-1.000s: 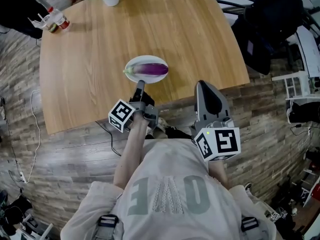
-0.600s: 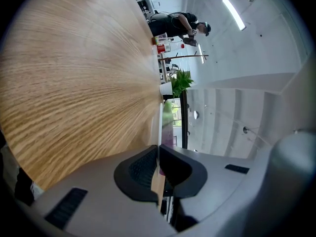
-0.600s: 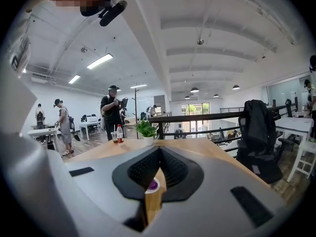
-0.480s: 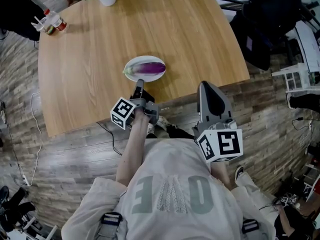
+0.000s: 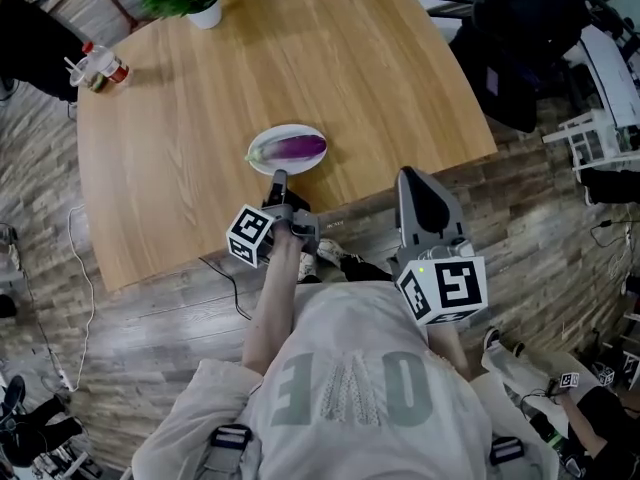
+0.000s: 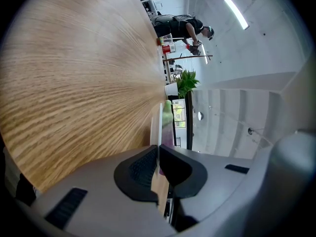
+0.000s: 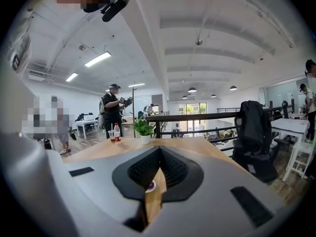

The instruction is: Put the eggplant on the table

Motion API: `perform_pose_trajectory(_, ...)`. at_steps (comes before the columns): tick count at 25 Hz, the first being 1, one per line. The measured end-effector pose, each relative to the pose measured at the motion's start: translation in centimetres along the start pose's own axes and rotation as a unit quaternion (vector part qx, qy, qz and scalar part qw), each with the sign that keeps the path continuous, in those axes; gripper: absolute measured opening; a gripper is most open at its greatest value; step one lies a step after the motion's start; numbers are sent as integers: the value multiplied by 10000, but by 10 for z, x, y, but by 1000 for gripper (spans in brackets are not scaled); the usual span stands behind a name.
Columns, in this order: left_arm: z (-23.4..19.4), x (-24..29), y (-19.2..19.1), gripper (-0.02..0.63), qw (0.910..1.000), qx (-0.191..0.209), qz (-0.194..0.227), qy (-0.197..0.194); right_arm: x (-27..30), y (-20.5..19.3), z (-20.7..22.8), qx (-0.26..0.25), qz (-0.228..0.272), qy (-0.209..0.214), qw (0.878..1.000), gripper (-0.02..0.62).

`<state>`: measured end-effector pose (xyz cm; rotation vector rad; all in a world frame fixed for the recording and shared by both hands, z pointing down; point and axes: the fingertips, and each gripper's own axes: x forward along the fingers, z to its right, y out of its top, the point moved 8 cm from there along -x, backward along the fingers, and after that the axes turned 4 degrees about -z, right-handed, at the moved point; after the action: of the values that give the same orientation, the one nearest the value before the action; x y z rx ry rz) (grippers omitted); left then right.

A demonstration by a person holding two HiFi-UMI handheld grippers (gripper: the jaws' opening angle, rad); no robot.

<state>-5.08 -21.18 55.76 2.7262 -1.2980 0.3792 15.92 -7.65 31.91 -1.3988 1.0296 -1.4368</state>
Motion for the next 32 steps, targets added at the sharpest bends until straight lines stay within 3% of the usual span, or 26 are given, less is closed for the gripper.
perform_pose_trajectory(24, -12, 10, 5, 21, 9972, -720, 89, 200, -10, -8, 3, 12, -109, -101, 9999, 20)
perform_pose_trajectory(30, -10, 9, 3, 23, 9974, -635, 69, 343, -12, -10, 4, 61, -79, -75, 9999, 20)
perform_pose_trajectory(32, -9, 8, 3, 60, 9972, -657, 69, 357, -14, -12, 5, 93, -91, -91, 9999, 20)
